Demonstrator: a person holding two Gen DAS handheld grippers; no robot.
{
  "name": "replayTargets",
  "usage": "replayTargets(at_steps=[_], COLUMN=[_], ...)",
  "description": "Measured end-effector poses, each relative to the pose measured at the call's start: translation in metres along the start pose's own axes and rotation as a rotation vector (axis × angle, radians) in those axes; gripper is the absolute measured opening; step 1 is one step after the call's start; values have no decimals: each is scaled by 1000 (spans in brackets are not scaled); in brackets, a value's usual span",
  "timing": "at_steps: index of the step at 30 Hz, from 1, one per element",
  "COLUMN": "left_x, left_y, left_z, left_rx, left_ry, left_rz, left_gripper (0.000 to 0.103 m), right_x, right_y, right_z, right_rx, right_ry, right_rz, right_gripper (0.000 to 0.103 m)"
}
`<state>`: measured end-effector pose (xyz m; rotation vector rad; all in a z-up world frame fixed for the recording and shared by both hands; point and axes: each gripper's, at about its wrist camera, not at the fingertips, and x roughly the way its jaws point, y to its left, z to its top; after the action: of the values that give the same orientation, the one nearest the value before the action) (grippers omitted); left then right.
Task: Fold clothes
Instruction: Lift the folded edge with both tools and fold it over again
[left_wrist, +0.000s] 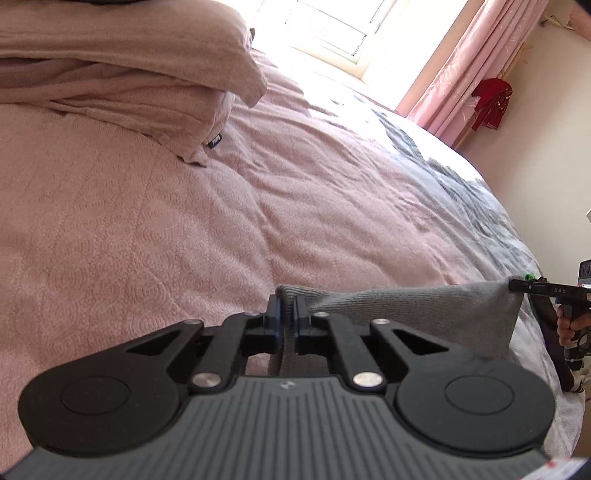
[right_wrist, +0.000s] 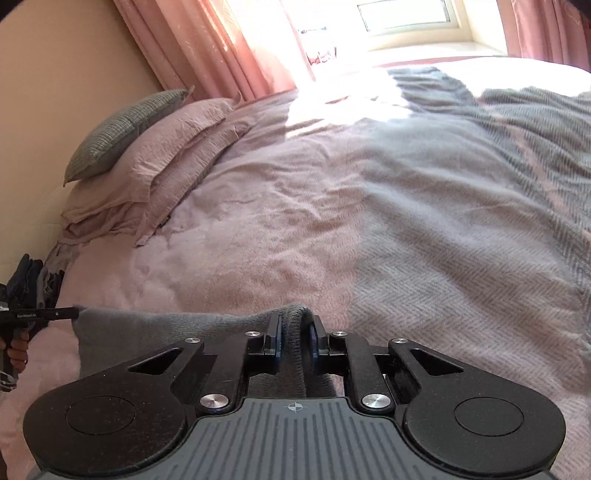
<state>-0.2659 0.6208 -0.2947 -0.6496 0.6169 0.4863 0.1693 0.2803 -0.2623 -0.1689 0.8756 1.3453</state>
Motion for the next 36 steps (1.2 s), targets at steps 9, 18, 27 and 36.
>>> replayTargets(at_steps=[9, 18, 27, 36], left_x=[-140, -269, -240, -161], left_y=[-57, -103, -99, -78], left_z=[-57, -209, -275, -249], left_rx=[-7, -188, -444, -683], left_ry=[-176, -185, -49, -45], left_rz=[22, 178, 195, 132], left_gripper=[1, 0, 24, 35], right_x=[-146, -257, -208, -141], right_y=[58, 69, 46, -1], right_z=[-59, -193, -246, -229], right_rx=[-125, -101, 410, 815], right_ry=[-195, -32, 113, 35], right_rz=[34, -12, -5, -21], right_gripper=[9, 0, 37, 38])
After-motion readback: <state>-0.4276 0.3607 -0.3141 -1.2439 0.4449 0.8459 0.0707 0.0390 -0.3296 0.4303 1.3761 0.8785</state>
